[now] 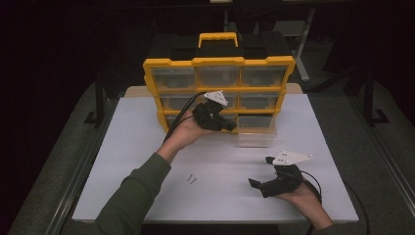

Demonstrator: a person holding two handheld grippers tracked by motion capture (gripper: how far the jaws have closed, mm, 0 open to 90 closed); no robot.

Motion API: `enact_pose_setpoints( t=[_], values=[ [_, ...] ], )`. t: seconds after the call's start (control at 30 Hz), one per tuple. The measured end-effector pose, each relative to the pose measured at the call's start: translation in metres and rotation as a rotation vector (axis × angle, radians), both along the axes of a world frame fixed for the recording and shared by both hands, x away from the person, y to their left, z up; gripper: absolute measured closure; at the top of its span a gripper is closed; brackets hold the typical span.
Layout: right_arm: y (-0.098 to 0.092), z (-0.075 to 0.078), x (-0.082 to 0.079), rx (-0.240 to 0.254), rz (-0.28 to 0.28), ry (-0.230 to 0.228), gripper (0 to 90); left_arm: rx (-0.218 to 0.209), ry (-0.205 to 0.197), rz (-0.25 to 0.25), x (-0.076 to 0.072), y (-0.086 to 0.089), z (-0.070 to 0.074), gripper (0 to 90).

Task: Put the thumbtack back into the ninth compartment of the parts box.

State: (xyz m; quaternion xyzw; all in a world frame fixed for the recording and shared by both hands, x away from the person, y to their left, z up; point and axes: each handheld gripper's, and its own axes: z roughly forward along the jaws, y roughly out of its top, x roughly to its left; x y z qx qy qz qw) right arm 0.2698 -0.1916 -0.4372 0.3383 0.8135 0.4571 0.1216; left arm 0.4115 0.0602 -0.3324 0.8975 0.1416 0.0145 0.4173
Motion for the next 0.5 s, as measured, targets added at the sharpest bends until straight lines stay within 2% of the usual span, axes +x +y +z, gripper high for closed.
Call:
enact_pose_setpoints(
  t=[0.5],
  values=[
    [-0.001, 0.000, 0.000, 0.008, 0.003, -0.003, 0.0, 0.034, -0.018, -0.012, 0.014, -0.033, -0.004, 88.1]
  ],
)
